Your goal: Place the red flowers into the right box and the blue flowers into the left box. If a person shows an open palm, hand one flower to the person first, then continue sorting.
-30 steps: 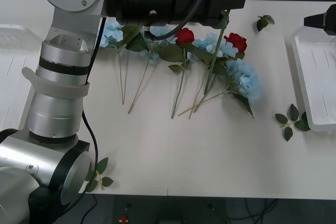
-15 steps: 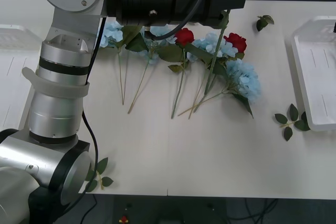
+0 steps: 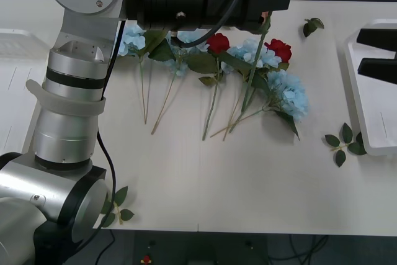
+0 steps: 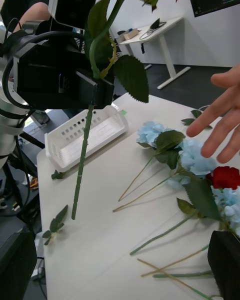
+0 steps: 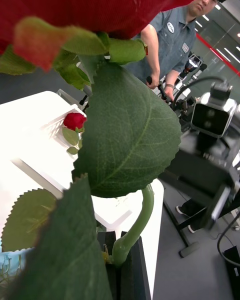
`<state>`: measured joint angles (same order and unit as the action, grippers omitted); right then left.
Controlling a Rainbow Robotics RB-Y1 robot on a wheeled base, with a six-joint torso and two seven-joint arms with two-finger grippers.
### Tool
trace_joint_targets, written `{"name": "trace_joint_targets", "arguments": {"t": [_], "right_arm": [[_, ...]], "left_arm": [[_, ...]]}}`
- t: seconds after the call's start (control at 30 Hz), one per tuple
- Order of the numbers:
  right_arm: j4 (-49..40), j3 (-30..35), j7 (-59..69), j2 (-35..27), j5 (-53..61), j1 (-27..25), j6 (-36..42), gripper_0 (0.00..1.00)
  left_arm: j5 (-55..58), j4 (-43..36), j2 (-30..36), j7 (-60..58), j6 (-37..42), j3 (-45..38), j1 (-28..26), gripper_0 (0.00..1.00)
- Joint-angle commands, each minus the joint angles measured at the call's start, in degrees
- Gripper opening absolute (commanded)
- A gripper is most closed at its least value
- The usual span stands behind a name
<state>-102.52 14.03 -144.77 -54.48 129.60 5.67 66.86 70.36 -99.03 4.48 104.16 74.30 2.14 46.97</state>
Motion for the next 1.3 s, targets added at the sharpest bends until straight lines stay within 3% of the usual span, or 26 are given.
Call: {"name": "trace_joint_targets", "arguments": {"t": [0.03,0.5,1.0,1.03,1.1,1.3], "right_arm": [[-1.46,-3.66,-1.13,3.32,0.83,1.80,-2.26,1.00],[1.00,-18.34,0.10,7.54,1.18,12.26,-5.78,1.00],[1.35,-27.56,0.02,10.44,1.80,17.53,-11.75,1.00],[1.35,-27.56,0.02,10.44,1.80,17.53,-11.75,0.93],[1.35,-27.56,0.19,10.62,1.80,17.53,-11.58,0.00],[1.35,-27.56,-0.07,10.62,1.80,17.53,-11.40,0.00]], "left_arm": [[0.75,-2.22,-1.14,4.56,-0.73,0.32,0.13,0.00],[0.75,-2.22,-1.14,4.56,-0.73,0.32,0.13,0.00],[0.75,-2.22,-1.14,4.56,-0.73,0.32,0.13,0.00],[0.75,-2.22,-1.14,4.56,-0.73,0.32,0.13,0.00],[0.75,-2.22,-1.14,4.56,-0.73,0.32,0.13,0.00],[0.75,-2.22,-1.14,4.56,-0.73,0.32,0.13,0.00]]}}
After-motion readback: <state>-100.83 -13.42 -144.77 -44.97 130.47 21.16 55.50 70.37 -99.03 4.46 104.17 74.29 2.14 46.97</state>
